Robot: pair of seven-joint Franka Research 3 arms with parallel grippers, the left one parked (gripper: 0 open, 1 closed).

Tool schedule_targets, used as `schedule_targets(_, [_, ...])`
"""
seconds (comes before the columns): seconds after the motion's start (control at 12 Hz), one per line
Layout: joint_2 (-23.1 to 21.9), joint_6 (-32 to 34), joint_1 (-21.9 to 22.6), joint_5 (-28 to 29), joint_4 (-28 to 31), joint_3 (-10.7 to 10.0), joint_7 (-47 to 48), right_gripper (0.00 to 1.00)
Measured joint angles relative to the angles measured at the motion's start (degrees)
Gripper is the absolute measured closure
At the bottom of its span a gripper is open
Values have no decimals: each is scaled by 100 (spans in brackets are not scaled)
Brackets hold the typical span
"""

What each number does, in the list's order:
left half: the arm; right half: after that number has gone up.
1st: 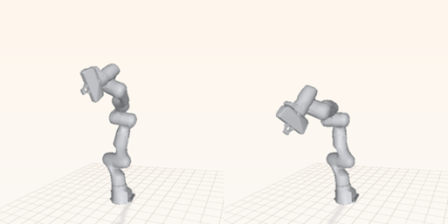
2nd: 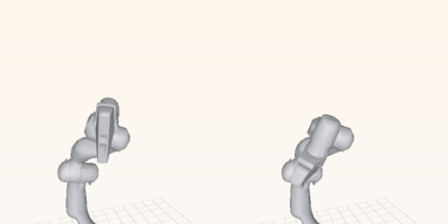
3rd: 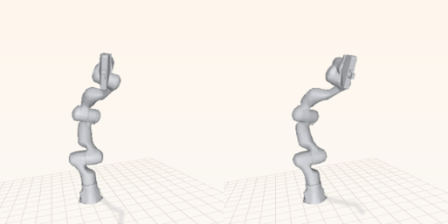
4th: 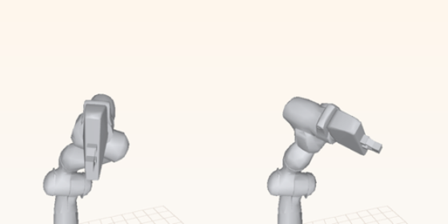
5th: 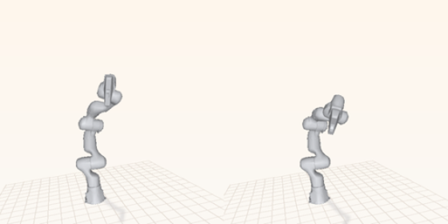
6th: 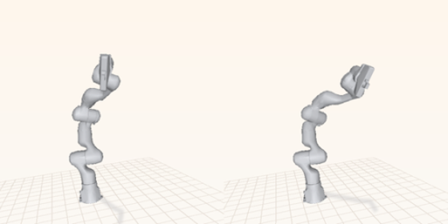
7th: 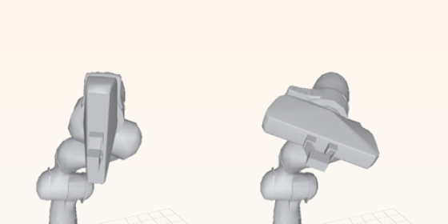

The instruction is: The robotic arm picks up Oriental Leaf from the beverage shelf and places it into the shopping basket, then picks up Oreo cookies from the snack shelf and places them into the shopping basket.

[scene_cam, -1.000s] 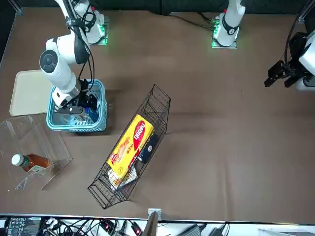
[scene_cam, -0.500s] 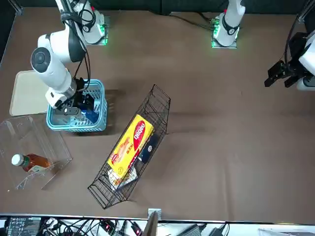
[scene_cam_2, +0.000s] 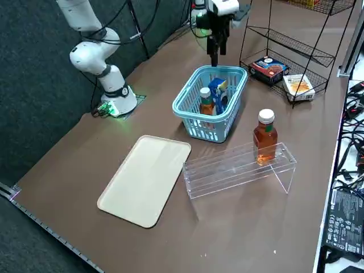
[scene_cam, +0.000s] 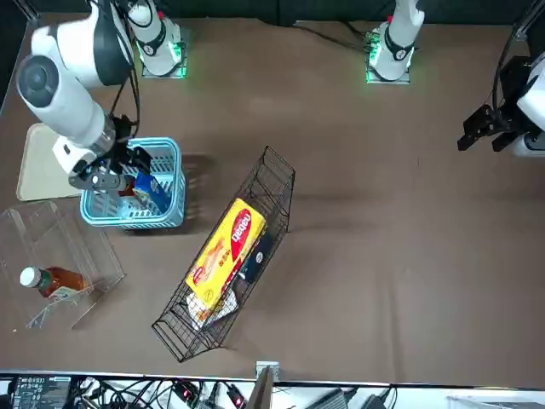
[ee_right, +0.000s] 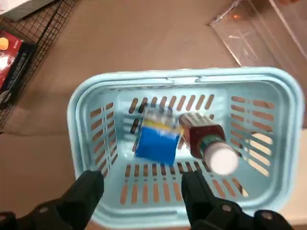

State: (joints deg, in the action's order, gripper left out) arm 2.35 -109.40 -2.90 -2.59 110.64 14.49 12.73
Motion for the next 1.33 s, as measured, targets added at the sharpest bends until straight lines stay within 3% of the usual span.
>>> schedule_targets(0.42, [-231,1055,0,0,-663,0,-137,0])
schedule_targets(0.83, [-376,1610,-14,0,-1030,-42,-339,0])
schedule_targets(1.33, [-512,1943,-15,1,-1398,-579,-1055,0])
